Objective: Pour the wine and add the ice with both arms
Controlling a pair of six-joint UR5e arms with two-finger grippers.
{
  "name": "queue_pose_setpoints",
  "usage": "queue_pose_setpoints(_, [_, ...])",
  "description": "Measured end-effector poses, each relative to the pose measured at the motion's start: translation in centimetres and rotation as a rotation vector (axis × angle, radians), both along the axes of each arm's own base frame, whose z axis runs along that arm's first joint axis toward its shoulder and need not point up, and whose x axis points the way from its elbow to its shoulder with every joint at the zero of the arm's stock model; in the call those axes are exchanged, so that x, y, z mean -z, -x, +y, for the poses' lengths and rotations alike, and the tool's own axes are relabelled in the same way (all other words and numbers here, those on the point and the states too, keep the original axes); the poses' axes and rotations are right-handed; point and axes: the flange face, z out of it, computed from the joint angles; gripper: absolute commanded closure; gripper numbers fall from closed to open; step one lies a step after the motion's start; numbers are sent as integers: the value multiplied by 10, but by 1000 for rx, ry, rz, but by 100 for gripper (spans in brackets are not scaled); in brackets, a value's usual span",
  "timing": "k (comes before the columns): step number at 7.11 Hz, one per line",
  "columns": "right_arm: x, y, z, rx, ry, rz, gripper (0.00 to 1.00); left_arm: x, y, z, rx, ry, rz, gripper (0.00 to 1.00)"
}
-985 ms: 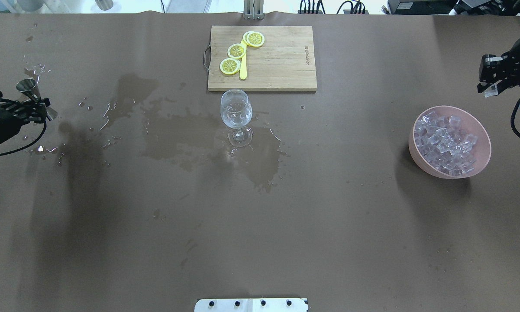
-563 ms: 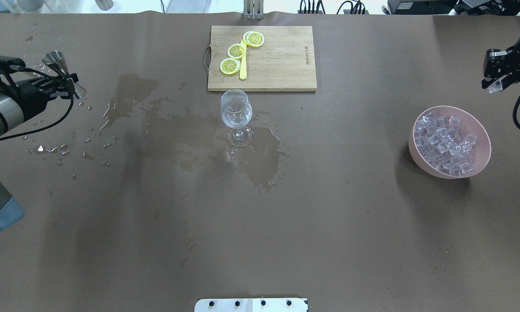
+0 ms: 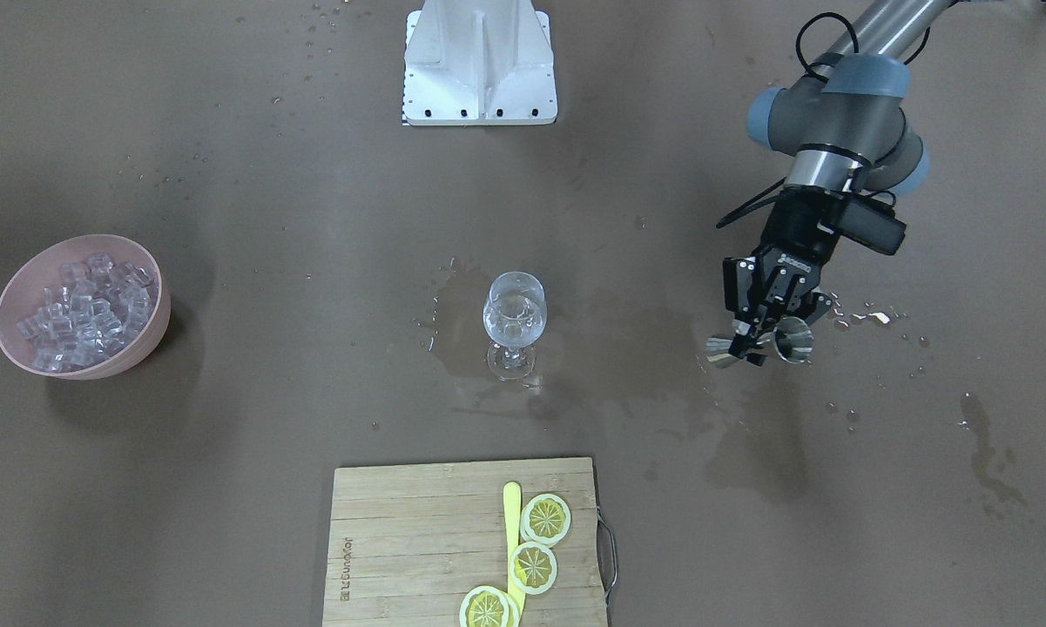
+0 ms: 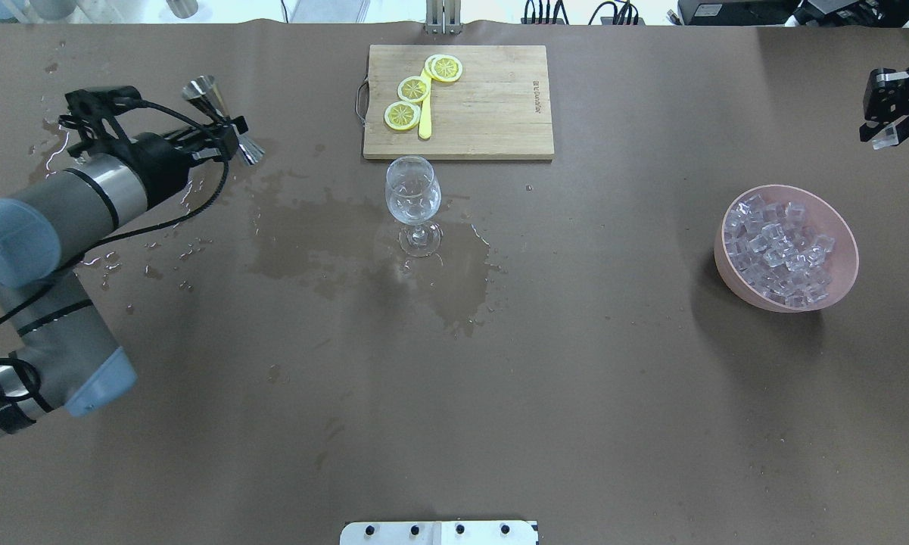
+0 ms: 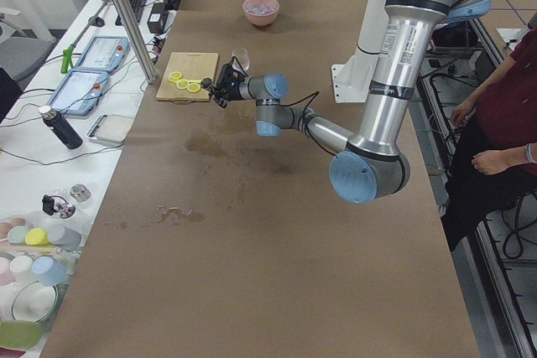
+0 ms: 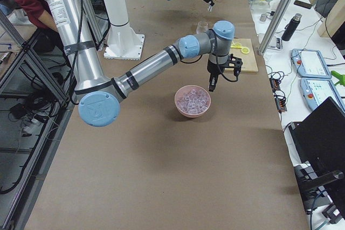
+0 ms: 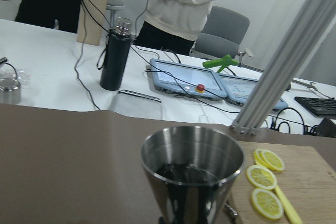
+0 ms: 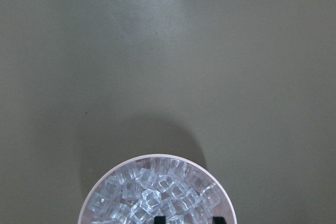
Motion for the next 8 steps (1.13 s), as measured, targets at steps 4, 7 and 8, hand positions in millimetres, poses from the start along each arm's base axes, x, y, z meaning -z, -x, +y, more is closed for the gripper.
queue_pose_setpoints(4, [2,-3,0,-4,-2,-5,77,84,-43,21,-10,-77,-117,100])
queue_pose_setpoints(7, [3,-1,0,0,-2,-6,77,106,-52,27,-5,-199,-313,100])
queue_pose_setpoints(8, [4,0,-1,0,-4,-7,77,111,-58,30,-1,-259,-393,100])
